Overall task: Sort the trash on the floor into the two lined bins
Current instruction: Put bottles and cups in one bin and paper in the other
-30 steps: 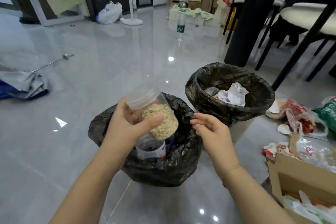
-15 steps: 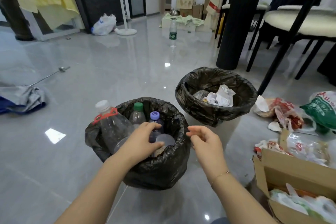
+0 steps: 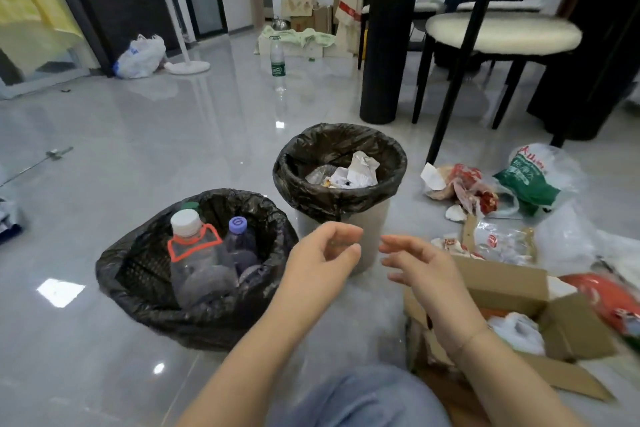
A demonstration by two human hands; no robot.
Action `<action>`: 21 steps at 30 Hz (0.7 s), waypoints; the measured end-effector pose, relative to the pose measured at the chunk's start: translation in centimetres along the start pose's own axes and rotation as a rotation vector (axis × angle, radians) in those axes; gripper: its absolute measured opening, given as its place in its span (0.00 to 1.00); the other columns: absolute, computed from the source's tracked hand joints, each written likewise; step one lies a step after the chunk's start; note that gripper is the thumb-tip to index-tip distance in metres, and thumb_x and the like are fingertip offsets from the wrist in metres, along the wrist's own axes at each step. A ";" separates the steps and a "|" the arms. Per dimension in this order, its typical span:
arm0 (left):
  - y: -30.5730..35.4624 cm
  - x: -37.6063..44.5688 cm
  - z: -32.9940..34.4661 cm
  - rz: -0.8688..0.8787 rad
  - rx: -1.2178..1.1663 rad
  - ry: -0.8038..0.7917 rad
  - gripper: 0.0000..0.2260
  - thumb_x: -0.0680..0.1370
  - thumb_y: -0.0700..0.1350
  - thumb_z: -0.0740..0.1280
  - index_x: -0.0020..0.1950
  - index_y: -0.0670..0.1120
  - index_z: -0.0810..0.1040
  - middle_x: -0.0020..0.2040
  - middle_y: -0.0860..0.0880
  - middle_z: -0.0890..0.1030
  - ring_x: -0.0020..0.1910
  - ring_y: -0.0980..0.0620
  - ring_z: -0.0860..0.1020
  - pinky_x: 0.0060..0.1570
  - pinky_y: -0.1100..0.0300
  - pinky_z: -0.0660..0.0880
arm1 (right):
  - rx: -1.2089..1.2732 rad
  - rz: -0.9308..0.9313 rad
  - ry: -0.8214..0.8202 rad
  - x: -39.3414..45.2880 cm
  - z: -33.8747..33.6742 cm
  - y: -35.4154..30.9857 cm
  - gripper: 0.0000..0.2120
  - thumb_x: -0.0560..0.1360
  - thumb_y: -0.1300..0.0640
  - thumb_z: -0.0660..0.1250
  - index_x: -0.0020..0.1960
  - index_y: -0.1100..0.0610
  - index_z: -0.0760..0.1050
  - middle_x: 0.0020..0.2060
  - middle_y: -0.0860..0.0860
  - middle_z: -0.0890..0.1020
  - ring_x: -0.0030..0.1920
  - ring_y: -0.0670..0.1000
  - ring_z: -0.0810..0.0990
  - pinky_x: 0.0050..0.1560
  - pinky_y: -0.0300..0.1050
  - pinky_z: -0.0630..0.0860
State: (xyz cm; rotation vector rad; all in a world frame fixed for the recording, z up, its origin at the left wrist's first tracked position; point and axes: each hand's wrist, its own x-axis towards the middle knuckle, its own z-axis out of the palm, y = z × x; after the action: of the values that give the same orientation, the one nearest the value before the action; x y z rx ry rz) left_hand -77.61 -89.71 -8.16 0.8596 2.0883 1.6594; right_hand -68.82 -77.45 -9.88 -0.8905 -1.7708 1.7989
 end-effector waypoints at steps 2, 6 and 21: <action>1.4 0.4 3.6 -0.004 -0.044 -0.063 0.09 0.78 0.38 0.66 0.54 0.48 0.81 0.51 0.55 0.83 0.50 0.60 0.80 0.49 0.71 0.74 | -0.004 0.013 0.071 -0.8 -4.4 -0.5 0.13 0.76 0.69 0.61 0.51 0.55 0.80 0.47 0.52 0.83 0.47 0.49 0.81 0.47 0.43 0.78; 4.3 -0.1 11.3 0.009 -0.095 -0.221 0.09 0.78 0.39 0.66 0.51 0.54 0.79 0.51 0.57 0.82 0.51 0.59 0.80 0.47 0.71 0.74 | -0.093 0.019 0.178 -3.2 -12.9 -0.8 0.13 0.76 0.66 0.62 0.53 0.52 0.81 0.47 0.48 0.84 0.50 0.47 0.82 0.51 0.44 0.79; 1.0 -2.9 28.8 0.121 0.182 -0.584 0.12 0.77 0.38 0.65 0.53 0.55 0.78 0.52 0.57 0.79 0.50 0.63 0.77 0.40 0.75 0.74 | -0.702 0.303 0.475 -5.3 -35.7 13.4 0.14 0.70 0.63 0.68 0.55 0.54 0.78 0.53 0.53 0.81 0.46 0.50 0.77 0.46 0.41 0.70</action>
State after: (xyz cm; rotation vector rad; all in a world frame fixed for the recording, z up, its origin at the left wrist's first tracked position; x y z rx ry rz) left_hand -57.82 -69.71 -15.04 1.3586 1.8091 1.0914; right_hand -37.94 -57.45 -21.08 -1.7646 -2.0148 0.9474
